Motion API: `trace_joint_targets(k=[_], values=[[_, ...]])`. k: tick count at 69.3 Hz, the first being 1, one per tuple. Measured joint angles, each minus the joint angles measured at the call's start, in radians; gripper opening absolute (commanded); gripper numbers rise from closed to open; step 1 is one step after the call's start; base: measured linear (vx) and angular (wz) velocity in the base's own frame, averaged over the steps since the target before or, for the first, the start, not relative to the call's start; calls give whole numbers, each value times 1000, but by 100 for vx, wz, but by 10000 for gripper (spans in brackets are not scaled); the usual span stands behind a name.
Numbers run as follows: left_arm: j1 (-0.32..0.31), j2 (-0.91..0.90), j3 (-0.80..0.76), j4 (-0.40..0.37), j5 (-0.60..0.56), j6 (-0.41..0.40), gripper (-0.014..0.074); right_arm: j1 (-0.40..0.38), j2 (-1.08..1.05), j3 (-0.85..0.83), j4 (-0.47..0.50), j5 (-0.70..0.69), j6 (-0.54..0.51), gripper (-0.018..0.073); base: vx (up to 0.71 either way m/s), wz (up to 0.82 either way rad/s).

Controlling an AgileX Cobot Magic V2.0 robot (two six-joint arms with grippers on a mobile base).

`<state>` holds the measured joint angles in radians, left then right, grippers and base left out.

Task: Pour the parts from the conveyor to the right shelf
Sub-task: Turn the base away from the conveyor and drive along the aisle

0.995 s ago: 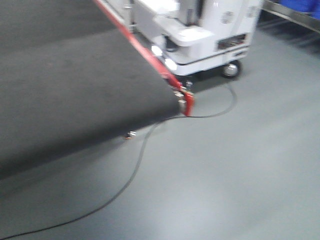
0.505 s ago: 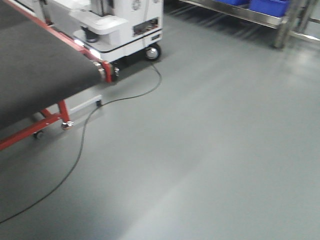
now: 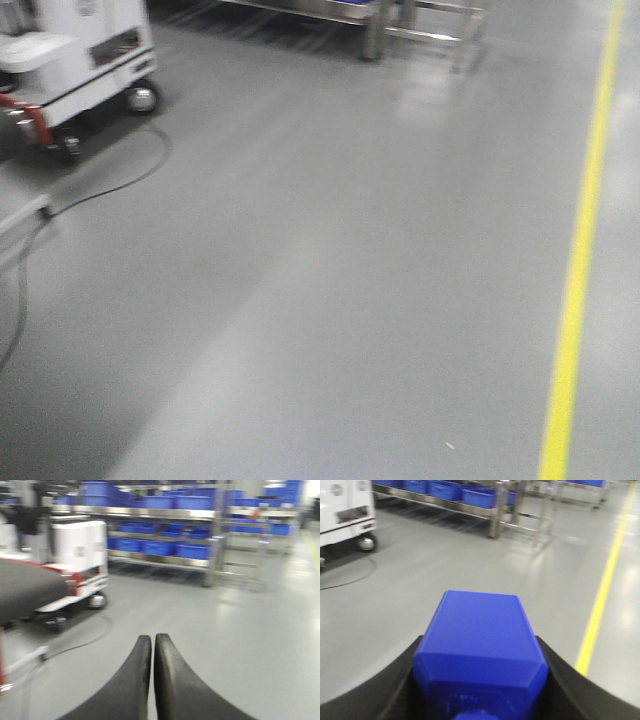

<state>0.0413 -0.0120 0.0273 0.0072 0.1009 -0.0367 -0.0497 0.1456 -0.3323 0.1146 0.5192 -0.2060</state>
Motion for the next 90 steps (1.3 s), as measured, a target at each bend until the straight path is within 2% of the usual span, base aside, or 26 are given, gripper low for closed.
trace_joint_targets(k=[27,45,65,90], values=[[0,0,0,0,0,0,-6,0,0,0,0,0,0,-5,-32,-90],[0,0,0,0,0,0,-6,0,0,0,0,0,0,-5,-22,-62],[0,0,0,0,0,0,-6,0,0,0,0,0,0,-5,-10,-29],[0,0,0,0,0,0,-6,0,0,0,0,0,0,-5,5,5]])
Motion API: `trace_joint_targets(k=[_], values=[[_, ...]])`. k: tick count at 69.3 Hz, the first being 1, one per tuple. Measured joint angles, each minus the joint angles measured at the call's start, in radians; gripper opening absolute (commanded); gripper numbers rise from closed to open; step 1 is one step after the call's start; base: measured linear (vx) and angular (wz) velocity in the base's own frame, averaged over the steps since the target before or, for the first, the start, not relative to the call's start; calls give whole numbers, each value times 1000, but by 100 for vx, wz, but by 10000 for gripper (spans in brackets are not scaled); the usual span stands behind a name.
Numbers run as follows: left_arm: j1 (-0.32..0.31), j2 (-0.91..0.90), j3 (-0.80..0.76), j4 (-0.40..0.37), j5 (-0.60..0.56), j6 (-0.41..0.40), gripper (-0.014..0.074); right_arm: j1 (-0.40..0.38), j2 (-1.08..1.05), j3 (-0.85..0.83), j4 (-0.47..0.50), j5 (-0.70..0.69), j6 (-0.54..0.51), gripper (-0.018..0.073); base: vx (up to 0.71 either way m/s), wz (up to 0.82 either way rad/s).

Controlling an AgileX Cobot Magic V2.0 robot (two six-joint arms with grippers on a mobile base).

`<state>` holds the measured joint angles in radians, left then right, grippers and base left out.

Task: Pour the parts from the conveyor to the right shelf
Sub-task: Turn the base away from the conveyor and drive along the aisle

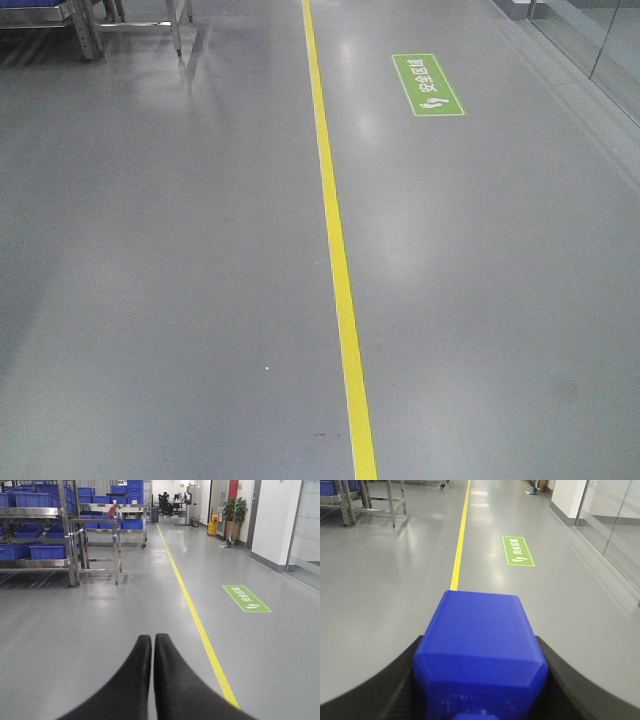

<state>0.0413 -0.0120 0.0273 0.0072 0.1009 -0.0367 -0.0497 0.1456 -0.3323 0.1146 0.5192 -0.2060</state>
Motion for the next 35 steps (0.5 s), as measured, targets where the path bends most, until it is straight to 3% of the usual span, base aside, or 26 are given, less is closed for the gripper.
trace_joint_targets(k=[35], values=[[0,0,0,0,0,0,-6,0,0,0,0,1,0,-5,22,0]])
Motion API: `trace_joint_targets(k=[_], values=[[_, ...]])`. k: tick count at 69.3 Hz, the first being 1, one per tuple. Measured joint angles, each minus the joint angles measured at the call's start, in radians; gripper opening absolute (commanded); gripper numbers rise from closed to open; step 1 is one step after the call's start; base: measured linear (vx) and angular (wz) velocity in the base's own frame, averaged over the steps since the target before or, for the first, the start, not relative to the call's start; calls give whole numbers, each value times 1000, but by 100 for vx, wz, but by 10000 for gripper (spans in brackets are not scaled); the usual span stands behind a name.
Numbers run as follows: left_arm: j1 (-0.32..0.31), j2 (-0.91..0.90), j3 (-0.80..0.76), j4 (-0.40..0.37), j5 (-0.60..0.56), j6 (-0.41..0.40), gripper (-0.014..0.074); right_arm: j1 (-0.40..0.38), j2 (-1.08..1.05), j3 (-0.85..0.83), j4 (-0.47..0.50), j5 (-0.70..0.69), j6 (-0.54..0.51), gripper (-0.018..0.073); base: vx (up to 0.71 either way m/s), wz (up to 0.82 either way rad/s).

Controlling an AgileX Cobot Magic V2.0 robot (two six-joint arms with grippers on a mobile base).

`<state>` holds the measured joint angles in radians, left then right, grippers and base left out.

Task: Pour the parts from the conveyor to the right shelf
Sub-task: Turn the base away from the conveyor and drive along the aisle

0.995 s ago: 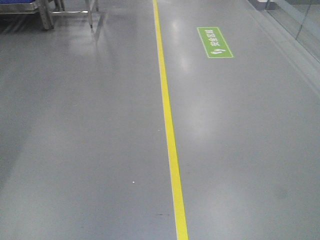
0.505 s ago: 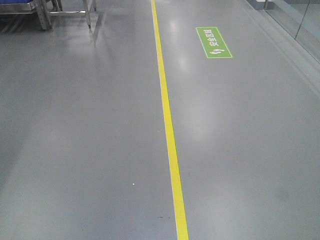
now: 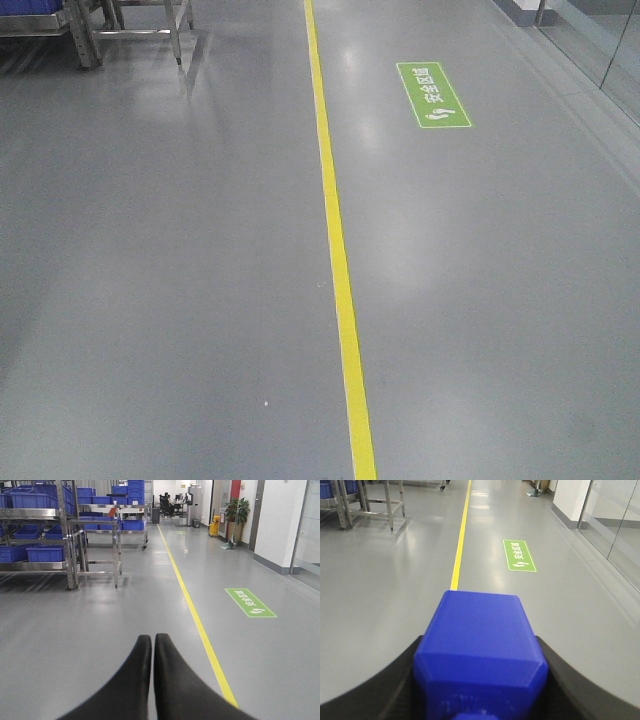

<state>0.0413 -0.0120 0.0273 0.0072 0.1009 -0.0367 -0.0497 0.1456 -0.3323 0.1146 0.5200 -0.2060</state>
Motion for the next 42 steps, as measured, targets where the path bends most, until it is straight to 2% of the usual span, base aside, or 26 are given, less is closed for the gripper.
trace_joint_targets(k=[18,42], values=[[0,0,0,0,0,0,-6,0,0,0,0,0,0,-5,43,3],[0,0,0,0,0,0,-6,0,0,0,0,0,0,-5,58,9]])
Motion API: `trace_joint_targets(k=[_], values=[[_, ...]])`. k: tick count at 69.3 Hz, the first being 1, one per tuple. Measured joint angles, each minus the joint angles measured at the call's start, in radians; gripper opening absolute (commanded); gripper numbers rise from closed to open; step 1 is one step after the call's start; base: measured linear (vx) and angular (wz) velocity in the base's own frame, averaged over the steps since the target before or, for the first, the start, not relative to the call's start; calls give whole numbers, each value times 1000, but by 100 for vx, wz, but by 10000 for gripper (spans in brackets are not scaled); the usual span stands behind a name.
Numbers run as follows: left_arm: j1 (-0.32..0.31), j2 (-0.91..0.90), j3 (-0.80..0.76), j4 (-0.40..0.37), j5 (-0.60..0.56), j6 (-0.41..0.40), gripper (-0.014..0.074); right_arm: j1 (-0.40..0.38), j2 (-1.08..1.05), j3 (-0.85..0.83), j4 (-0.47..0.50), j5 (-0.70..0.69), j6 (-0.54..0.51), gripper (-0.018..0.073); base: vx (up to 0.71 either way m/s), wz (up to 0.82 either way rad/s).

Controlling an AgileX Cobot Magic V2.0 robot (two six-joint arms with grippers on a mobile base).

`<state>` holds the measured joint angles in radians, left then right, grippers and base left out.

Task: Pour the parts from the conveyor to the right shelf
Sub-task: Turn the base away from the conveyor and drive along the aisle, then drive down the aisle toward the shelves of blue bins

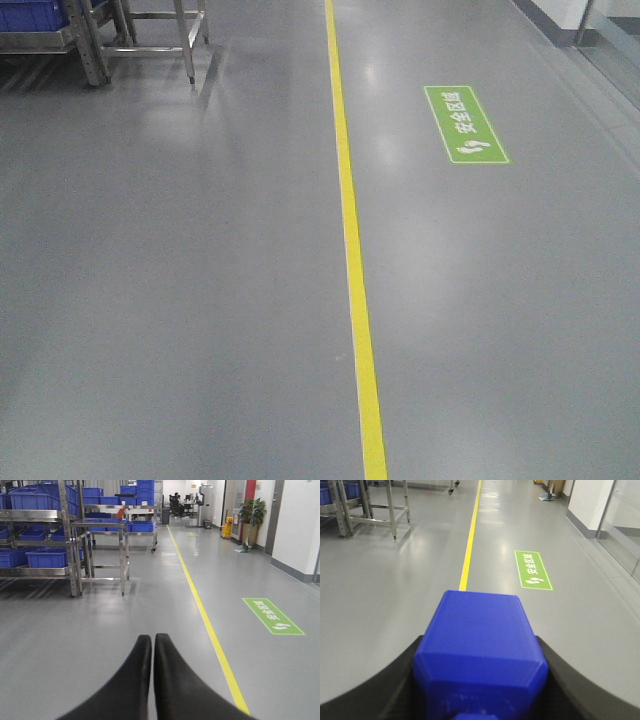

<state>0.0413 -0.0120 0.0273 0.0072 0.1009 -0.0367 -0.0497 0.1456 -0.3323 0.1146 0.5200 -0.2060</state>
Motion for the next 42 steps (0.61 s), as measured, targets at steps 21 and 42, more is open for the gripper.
trace_joint_targets(k=[21,42], values=[[0,0,0,0,0,0,-6,0,0,0,0,0,0,-5,60,14],[0,0,0,0,0,0,-6,0,0,0,0,0,0,-5,62,0]])
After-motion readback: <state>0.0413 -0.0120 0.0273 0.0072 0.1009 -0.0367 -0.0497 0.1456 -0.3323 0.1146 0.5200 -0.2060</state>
